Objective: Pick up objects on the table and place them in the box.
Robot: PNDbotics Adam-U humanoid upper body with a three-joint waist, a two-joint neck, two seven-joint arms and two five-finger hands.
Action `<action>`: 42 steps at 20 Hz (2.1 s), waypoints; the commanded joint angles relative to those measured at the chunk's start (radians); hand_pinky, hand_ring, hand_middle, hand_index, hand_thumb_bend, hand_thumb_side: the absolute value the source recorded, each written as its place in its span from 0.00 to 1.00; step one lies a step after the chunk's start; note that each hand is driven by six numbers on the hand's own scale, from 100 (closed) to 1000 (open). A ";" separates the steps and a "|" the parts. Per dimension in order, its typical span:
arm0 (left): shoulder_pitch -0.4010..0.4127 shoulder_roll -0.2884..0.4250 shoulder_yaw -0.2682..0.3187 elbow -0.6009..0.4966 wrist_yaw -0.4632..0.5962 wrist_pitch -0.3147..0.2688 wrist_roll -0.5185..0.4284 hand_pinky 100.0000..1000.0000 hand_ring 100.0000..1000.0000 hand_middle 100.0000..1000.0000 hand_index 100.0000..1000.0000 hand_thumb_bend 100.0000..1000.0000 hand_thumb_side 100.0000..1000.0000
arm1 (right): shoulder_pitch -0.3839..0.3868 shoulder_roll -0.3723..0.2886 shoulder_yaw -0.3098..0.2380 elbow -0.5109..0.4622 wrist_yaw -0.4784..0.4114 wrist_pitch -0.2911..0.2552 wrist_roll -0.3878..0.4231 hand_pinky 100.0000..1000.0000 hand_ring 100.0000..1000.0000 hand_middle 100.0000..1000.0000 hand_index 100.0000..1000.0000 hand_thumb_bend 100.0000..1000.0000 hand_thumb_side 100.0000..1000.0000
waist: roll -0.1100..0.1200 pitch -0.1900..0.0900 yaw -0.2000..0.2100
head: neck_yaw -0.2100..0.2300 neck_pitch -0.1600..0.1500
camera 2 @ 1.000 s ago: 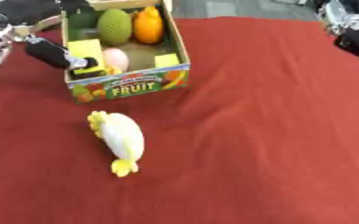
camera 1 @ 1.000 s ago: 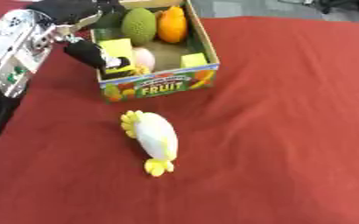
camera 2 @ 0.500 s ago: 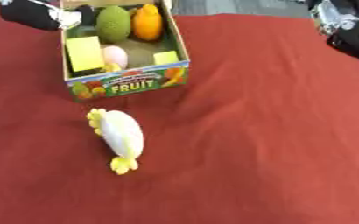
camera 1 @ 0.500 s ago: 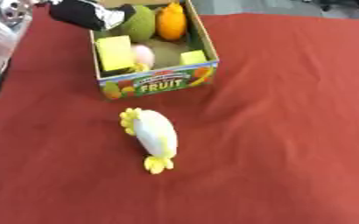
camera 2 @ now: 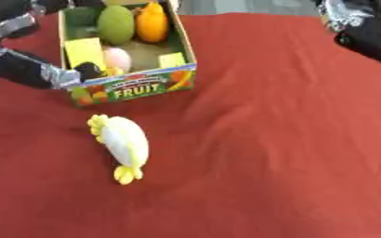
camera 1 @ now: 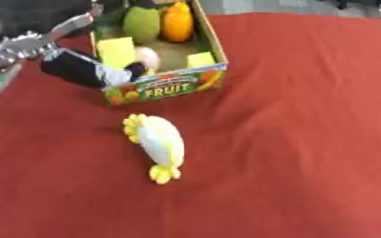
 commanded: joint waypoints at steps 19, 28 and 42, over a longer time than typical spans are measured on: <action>0.109 0.116 -0.069 -0.254 0.008 0.014 -0.341 0.92 0.92 0.88 0.95 0.37 0.43 | 0.008 -0.035 -0.013 -0.015 0.008 0.000 0.004 0.91 0.87 0.55 0.81 0.00 0.41 | 0.015 -0.023 0.008 | -0.022 -0.016; 0.099 0.072 -0.035 -0.254 -0.108 0.035 -0.351 0.93 0.94 0.90 0.96 0.32 0.33 | 0.026 -0.029 -0.015 -0.015 0.012 0.006 0.007 0.91 0.87 0.54 0.81 0.00 0.42 | 0.018 -0.022 0.020 | -0.030 -0.016; 0.053 -0.009 -0.065 -0.254 -0.192 0.074 -0.413 0.90 0.92 0.89 0.94 0.12 0.22 | 0.040 -0.024 -0.012 -0.015 0.013 0.013 0.013 0.91 0.88 0.54 0.81 0.00 0.42 | 0.016 -0.028 0.028 | -0.010 -0.007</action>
